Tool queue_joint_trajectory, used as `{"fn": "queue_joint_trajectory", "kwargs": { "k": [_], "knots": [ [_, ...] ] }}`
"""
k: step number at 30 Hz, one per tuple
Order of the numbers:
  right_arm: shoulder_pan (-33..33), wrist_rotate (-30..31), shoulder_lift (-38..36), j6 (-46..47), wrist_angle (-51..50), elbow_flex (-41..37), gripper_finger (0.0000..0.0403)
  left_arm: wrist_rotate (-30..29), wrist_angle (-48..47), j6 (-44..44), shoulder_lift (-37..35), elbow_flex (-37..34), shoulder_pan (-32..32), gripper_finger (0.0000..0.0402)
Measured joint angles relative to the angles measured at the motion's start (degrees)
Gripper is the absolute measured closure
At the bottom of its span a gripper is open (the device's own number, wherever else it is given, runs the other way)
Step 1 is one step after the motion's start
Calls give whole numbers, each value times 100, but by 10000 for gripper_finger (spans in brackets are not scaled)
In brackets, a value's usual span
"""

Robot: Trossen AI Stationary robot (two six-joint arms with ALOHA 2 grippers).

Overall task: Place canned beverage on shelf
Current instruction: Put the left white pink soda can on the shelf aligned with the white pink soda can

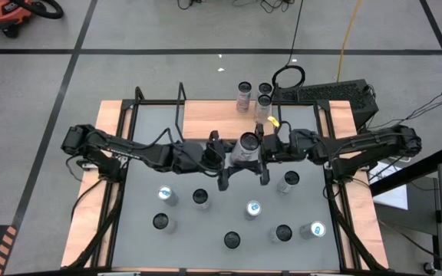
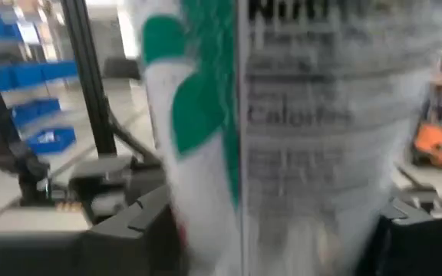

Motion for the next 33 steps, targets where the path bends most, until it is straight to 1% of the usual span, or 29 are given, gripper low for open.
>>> {"fn": "queue_joint_trajectory", "kwargs": {
  "k": [3, 6, 10, 13, 18, 22, 29, 33],
  "knots": [
    [0, 143, -214, 82, -871, 205, 140, -86, -76, -26, -2, -3, 0, 150],
    [0, 301, -379, 154, -2082, 628, 120, -193, -250, -46, -4, -3, 4, 150],
    [0, 334, -349, 283, -3798, 1500, 104, -201, -545, -31, -4, -3, 25, 150],
    [0, 568, -178, 294, -5098, 2294, 101, -200, -622, -43, 22, -87, 58, 150],
    [7, 600, 370, 283, -6710, 3596, 101, -197, -647, -151, 26, -381, 105, 150],
    [9, 591, 1057, 230, -7721, 4629, 101, -173, -758, -192, 31, -475, 140, 151],
    [7, 576, 2381, -15, -9112, 6318, 101, -174, -752, -195, 31, -556, 138, 151],
    [9, 571, 2926, -79, -9796, 7036, 101, -173, -739, -197, 31, -556, 138, 151]
  ]
}}
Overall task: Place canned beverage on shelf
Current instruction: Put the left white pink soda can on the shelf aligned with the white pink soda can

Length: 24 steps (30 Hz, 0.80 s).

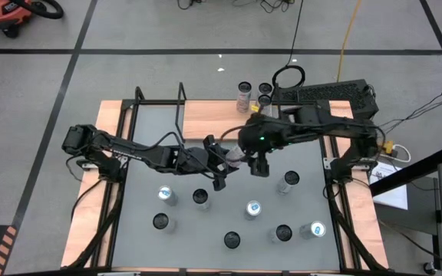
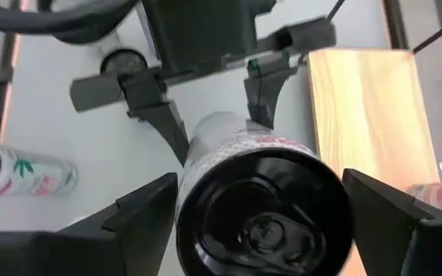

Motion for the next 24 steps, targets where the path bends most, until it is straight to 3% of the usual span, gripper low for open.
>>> {"fn": "queue_joint_trajectory", "kwargs": {
  "k": [8, 15, 24],
  "knots": [
    [-42, -18, 233, -116, -334, 407, 111, -1, 4, 0, 0, 0, -4, 151],
    [-131, -344, 234, -173, -382, 407, 153, -5, 48, -3, 0, 0, -4, 151],
    [-129, -327, 234, -305, -366, 407, 204, -15, 37, 11, 0, 0, -4, 150]
  ]
}}
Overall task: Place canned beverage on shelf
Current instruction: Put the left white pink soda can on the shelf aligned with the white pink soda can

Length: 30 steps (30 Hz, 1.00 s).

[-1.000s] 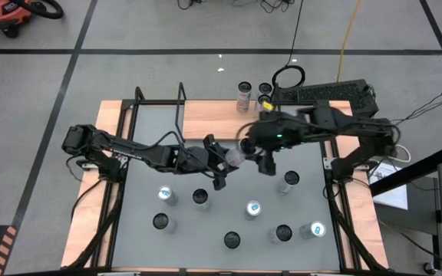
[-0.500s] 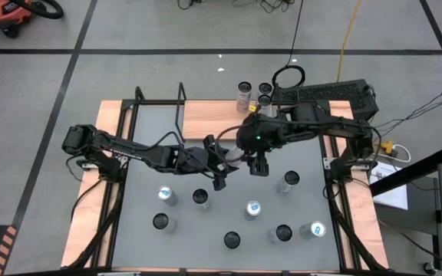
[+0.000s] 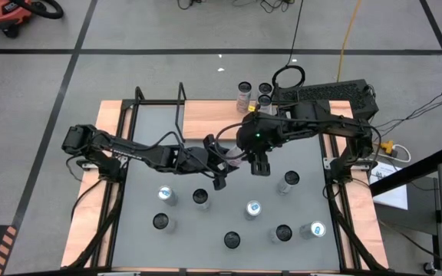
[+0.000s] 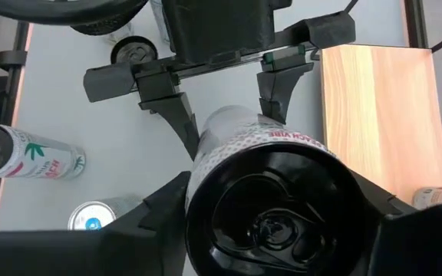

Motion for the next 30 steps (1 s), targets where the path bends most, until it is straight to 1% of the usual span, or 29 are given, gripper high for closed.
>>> {"fn": "queue_joint_trajectory", "kwargs": {
  "k": [5, 10, 13, 16, 19, 22, 25, 28, 30],
  "knots": [
    [-2, -9, 0, -81, -3, 0, 200, -9, -5, -113, 0, 0, 0, 126],
    [-88, -9, 8, -235, -55, -7, 201, -13, 84, -147, -2, 13, 0, 72],
    [-232, -39, 9, -345, -101, -7, 201, -23, -68, -3, -24, 13, 5, 37],
    [-445, -40, 9, -493, -132, -7, 201, -313, -409, -9, -141, 13, 4, 10],
    [-731, 22, 7, -668, -168, -7, 201, -826, -835, -87, -389, 13, -4, 6],
    [-1070, 25, 4, -976, -130, -7, 201, -1168, -1361, -119, -702, 13, 27, 9],
    [-1417, 9, 5, -1332, -88, -7, 201, -1332, -1805, -114, -1006, 9, 51, 9],
    [-1766, -12, 45, -1757, -40, -6, 201, -1348, -1926, 30, -1243, 10, 73, 9],
    [-2022, -129, 125, -1989, -66, -4, 202, -1344, -1889, 93, -1321, 11, 74, 9]
  ]
}}
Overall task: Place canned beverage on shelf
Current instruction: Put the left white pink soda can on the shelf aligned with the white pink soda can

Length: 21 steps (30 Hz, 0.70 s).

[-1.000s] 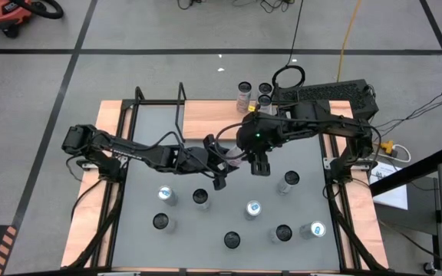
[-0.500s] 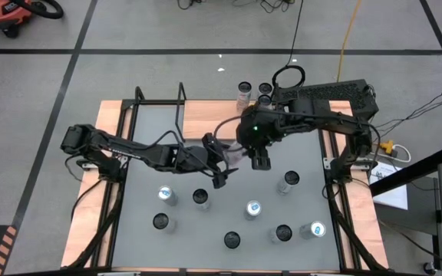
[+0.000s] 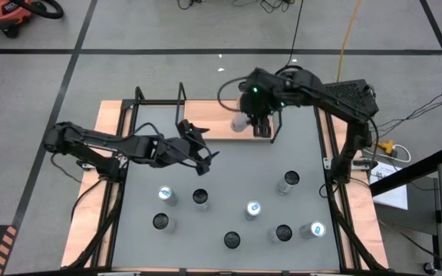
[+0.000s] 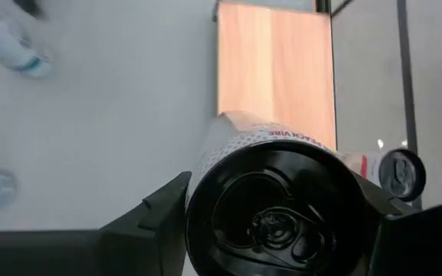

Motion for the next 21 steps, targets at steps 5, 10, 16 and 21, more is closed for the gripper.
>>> {"fn": "queue_joint_trajectory", "kwargs": {
  "k": [5, 10, 16, 21],
  "knots": [
    [-494, -154, 451, -458, -39, 0, 202, 8, -26, 73, -13, -2, 0, 9],
    [-772, -180, 931, -1067, -166, -2, 202, 19, 27, -14, -12, -131, 0, 9],
    [-909, -171, 1270, -1609, -106, -2, 201, 22, 33, -353, -8, -251, 0, 9],
    [-1089, -171, 1368, -1746, 18, -2, 197, 22, 36, -513, -8, -264, -6, 9]
  ]
}}
